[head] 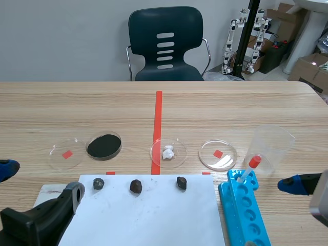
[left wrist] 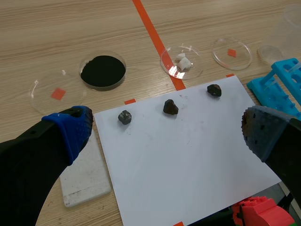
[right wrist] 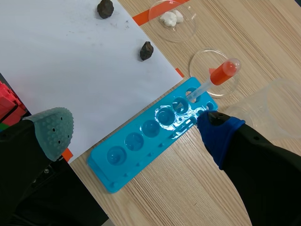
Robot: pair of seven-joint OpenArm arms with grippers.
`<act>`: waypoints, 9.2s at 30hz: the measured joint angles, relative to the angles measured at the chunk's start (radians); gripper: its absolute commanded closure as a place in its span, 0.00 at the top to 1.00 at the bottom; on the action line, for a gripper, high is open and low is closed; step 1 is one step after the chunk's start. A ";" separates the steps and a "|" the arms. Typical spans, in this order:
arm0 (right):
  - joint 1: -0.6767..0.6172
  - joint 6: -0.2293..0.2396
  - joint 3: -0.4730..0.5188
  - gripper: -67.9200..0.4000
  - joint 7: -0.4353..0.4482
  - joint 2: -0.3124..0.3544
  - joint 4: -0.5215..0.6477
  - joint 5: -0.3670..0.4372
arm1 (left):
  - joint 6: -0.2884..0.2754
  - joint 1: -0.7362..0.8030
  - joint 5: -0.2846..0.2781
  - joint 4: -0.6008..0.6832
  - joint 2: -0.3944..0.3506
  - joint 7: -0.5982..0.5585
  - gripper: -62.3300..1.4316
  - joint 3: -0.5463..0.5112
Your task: Pick up the left mineral with the left hand
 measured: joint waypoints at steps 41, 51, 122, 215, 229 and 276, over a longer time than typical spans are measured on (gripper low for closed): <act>0.000 0.000 0.000 0.81 0.000 0.000 0.000 0.000 | 0.132 -0.418 -0.048 -0.226 0.091 0.543 1.00 0.156; 0.000 0.000 0.000 0.81 0.000 0.000 0.000 0.000 | 0.411 -0.754 -0.001 -0.334 0.091 0.823 1.00 0.388; 0.000 0.000 0.000 0.81 0.000 0.000 0.000 0.000 | 0.513 -1.313 0.029 -0.972 0.269 1.186 1.00 0.538; 0.000 0.000 0.000 0.81 0.000 0.000 0.000 0.000 | 0.120 -0.474 -0.027 -0.123 -0.048 0.367 0.25 0.173; 0.000 0.000 0.000 0.81 0.000 0.000 0.000 0.000 | -0.191 -0.164 0.157 -0.011 0.001 0.010 0.25 -0.018; 0.000 0.000 0.000 0.81 0.000 0.000 0.000 0.000 | -0.191 -0.147 0.198 -0.011 0.002 0.000 0.25 -0.016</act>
